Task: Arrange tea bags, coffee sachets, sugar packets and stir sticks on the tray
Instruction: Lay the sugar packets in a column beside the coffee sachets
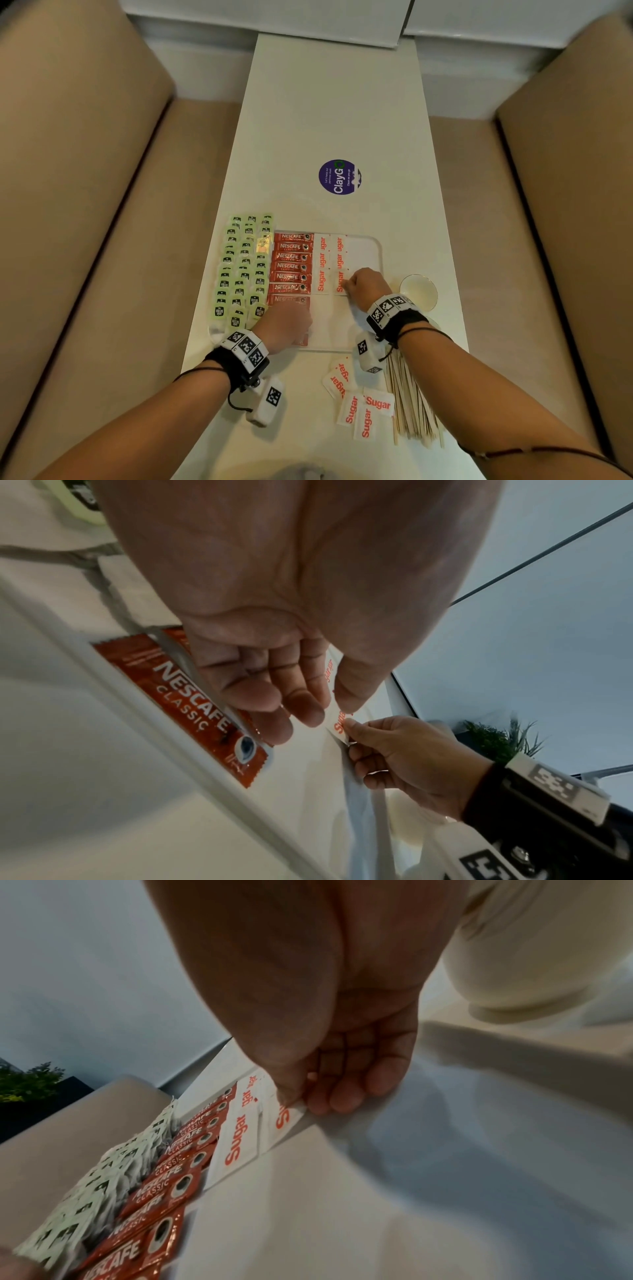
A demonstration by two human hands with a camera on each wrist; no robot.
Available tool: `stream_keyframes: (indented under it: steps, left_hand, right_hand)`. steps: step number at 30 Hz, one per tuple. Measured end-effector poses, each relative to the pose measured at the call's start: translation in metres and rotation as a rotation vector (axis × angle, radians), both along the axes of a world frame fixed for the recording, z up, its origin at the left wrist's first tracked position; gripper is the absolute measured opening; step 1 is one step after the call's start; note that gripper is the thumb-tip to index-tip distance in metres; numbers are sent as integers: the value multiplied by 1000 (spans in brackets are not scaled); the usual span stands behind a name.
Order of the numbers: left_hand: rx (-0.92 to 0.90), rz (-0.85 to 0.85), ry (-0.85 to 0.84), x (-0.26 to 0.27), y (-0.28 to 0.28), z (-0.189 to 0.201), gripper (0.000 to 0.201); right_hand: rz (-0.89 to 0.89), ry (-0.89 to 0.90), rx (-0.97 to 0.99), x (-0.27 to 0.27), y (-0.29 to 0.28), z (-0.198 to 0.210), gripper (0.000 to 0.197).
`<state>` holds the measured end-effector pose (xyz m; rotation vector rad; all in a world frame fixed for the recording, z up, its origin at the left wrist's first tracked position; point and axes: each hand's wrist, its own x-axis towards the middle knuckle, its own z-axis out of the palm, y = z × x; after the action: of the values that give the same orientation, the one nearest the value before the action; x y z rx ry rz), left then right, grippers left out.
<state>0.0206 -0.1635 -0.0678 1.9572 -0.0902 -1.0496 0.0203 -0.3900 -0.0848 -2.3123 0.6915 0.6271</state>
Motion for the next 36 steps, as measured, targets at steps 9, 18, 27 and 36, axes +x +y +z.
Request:
stream_keyframes:
  steps: [9, 18, 27, 36]
  left_hand:
    - [-15, 15, 23, -9, 3, 0, 3]
    - [-37, 41, 69, -11, 6, -3, 10]
    - [-11, 2, -2, -15, 6, 0, 8]
    - [144, -299, -215, -37, -8, -2, 5]
  right_hand:
    - [-31, 2, 19, 2, 0, -2, 31]
    - [-20, 9, 21, 1, 0, 3, 33]
    - [39, -56, -29, -13, 4, 31, 32]
    - [217, -197, 75, -86, 14, 58, 18]
